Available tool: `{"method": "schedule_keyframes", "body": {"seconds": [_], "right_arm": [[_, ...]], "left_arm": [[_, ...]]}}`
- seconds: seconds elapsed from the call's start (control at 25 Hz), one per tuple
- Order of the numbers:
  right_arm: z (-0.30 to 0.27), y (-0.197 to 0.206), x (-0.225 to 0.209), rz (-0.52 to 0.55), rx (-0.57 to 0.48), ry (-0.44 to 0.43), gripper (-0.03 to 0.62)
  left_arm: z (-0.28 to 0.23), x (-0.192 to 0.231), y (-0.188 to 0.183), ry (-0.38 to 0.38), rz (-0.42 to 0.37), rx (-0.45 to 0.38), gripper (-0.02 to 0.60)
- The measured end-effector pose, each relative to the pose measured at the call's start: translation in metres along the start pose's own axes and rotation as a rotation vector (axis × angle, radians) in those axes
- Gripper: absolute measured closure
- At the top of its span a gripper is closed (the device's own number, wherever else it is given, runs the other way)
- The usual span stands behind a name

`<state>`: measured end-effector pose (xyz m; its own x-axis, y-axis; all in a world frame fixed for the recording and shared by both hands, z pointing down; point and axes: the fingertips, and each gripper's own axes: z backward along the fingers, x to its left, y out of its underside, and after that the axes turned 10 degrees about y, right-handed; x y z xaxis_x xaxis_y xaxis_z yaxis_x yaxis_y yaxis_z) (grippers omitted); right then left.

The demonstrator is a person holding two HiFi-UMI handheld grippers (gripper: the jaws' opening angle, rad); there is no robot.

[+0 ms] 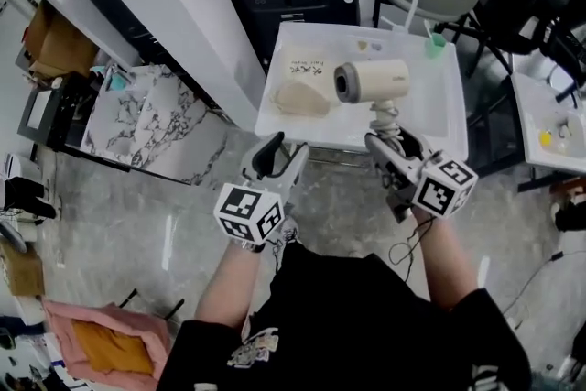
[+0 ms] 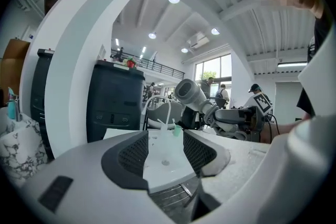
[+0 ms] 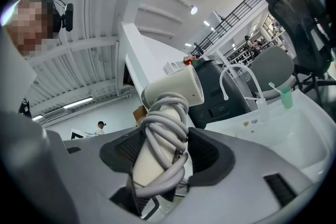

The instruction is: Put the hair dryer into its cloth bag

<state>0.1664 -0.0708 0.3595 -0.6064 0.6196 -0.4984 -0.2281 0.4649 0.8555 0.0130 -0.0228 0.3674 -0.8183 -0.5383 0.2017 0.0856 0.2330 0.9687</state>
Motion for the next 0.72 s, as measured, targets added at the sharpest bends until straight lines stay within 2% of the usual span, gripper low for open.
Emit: {"method": "schedule_keyframes", "body": {"seconds": [0.4,0.6,0.72], "right_arm": [[-0.082,-0.002,0.031,-0.015,-0.055,0.132,0.336],[-0.116,-0.001,0.046,-0.016,-0.078,0.195,0.336],[-0.138,-0.003,0.056,-0.01,-0.093,0.204,0.336]], "left_arm": [[0.011,0.109,-0.017,0.127,-0.029,0.043,0.385],[0.012,0.15,-0.019,0.192,-0.049,0.069,0.385],[0.009,0.169,-0.016,0.226,-0.076,0.096,0.385]]}}
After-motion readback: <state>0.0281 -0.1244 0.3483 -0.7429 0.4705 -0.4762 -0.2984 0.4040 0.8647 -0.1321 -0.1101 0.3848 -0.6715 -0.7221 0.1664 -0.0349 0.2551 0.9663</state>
